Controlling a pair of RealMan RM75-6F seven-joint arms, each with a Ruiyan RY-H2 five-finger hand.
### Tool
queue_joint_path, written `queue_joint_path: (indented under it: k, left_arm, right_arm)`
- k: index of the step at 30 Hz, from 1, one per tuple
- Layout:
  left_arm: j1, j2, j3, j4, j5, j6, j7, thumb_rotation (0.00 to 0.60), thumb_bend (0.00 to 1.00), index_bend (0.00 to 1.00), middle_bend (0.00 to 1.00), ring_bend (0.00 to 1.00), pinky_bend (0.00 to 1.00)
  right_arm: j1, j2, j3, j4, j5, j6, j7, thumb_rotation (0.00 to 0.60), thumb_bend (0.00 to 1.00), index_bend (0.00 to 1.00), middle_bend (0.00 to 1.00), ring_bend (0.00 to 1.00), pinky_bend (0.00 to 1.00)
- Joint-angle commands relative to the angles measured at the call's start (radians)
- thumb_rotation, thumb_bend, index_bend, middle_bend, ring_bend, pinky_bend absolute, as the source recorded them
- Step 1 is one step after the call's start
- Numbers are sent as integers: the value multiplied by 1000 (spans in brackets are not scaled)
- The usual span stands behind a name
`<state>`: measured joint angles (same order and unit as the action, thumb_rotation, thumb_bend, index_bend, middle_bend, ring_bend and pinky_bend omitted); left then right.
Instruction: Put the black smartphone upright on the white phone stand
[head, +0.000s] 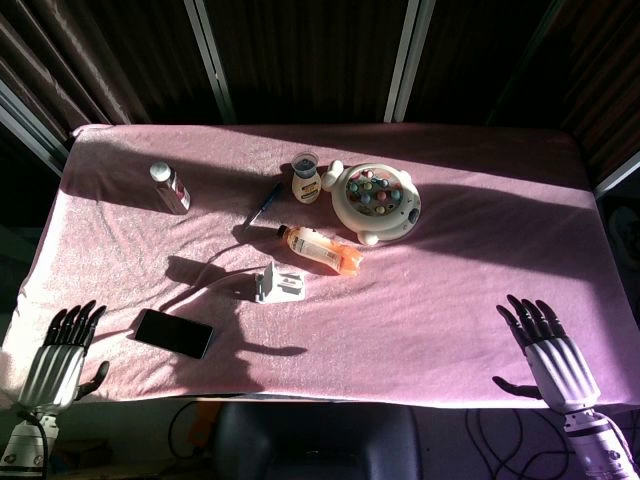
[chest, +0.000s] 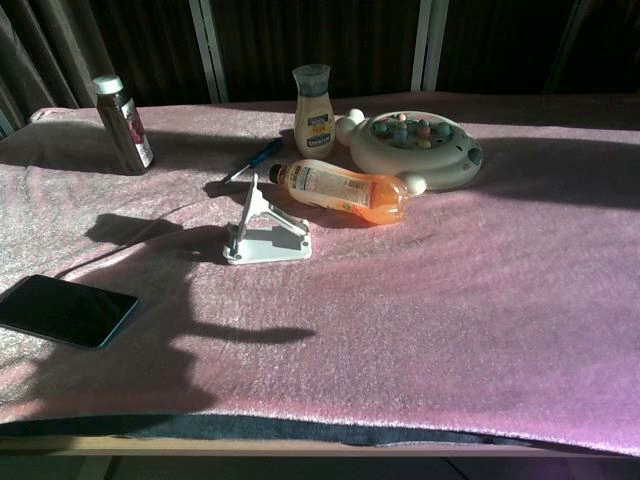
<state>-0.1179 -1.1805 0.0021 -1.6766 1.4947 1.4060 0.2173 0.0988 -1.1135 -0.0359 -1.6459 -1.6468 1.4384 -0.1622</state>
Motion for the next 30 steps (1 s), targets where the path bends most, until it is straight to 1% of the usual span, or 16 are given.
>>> queue_joint_path:
  k: [1, 4, 7, 10, 12, 13, 16, 22, 26, 30]
  left_arm:
    - [-27, 5, 14, 3, 25, -45, -12, 600, 340, 0, 19, 0, 0]
    - [-69, 11, 25, -5, 49, -112, 33, 600, 340, 0, 10, 0, 0]
    - [-134, 21, 39, -46, 49, -235, 125, 600, 341, 0, 7, 0, 0]
    - [-222, 33, 34, -104, -15, -406, 195, 600, 340, 1, 13, 0, 0]
    - [-260, 27, 17, -113, -66, -463, 241, 600, 341, 3, 15, 0, 0]
    - [-277, 16, 7, -110, -100, -481, 291, 600, 341, 3, 15, 0, 0]
    - [-308, -25, -10, -97, -185, -498, 411, 600, 344, 5, 15, 0, 0]
    - [-373, -70, -18, -70, -365, -543, 546, 600, 345, 18, 16, 0, 0]
    - [-398, -86, -12, -58, -437, -532, 590, 600, 346, 23, 18, 0, 0]
    - [-420, -97, -1, -50, -481, -532, 603, 600, 347, 27, 23, 0, 0]
  right_arm:
    - [0, 2, 0, 0, 1, 0, 5, 600, 177, 0, 0, 0, 23]
    - [2, 4, -2, 1, -1, -4, 7, 600, 177, 0, 0, 0, 23]
    - [5, 1, -5, 4, -8, -11, 1, 600, 177, 0, 0, 0, 23]
    - [9, 0, -15, 3, -15, -28, -11, 600, 177, 0, 0, 0, 23]
    - [10, 0, -17, 1, -22, -27, -6, 600, 177, 0, 0, 0, 23]
    - [12, 0, -18, 1, -26, -26, -1, 600, 177, 0, 0, 0, 23]
    - [17, -1, -18, 5, -27, -35, 3, 600, 177, 0, 0, 0, 23]
    - [20, 3, -20, 5, -30, -36, 13, 600, 177, 0, 0, 0, 23]
    - [15, 7, -20, 6, -35, -23, 26, 600, 177, 0, 0, 0, 23]
    - [15, 8, -20, 7, -36, -20, 31, 600, 177, 0, 0, 0, 23]
